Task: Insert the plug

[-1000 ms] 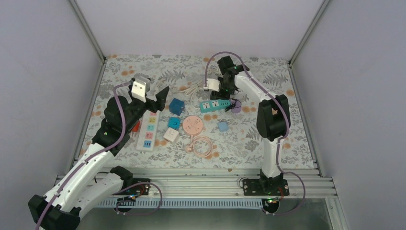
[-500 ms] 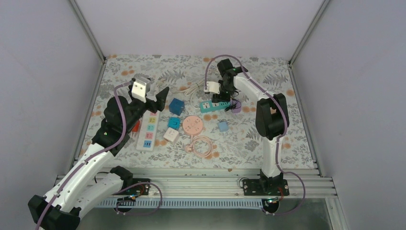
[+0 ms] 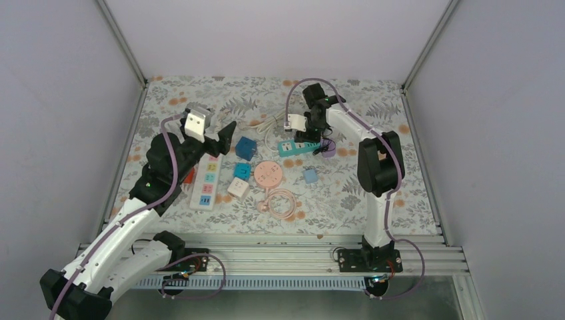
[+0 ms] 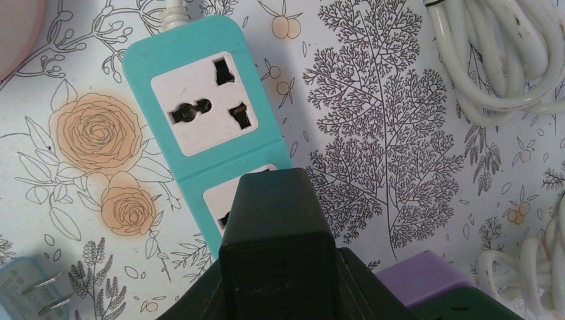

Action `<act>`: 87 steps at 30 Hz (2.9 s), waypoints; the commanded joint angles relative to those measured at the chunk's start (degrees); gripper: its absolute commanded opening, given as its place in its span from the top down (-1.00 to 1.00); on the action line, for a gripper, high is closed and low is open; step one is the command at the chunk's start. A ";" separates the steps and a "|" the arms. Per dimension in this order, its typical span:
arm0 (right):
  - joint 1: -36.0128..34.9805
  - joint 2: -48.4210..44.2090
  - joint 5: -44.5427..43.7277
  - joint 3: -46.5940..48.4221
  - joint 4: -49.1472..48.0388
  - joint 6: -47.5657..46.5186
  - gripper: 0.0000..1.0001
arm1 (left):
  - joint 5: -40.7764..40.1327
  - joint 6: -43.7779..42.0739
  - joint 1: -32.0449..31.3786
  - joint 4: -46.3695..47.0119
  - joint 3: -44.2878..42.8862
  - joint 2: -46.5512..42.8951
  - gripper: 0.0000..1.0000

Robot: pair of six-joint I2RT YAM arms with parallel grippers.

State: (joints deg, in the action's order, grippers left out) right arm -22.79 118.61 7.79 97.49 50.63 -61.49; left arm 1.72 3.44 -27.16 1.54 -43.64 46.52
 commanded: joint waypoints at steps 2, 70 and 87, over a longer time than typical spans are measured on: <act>1.47 0.16 -2.91 -3.70 1.47 -0.89 0.93 | 0.51 -0.64 0.09 0.09 -0.19 0.21 -0.75; -1.85 3.13 -12.18 -2.40 5.61 11.50 0.69 | -2.25 -0.57 0.09 0.28 -0.88 -2.05 -0.75; -2.21 -5.75 -2.28 0.32 4.38 16.67 -1.00 | -3.62 -1.50 0.09 -0.05 -0.56 0.07 -0.76</act>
State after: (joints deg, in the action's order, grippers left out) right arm -23.90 119.90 1.34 97.17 55.37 -45.63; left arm -0.80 2.96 -27.16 1.52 -43.64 46.00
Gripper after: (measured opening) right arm 0.994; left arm 0.878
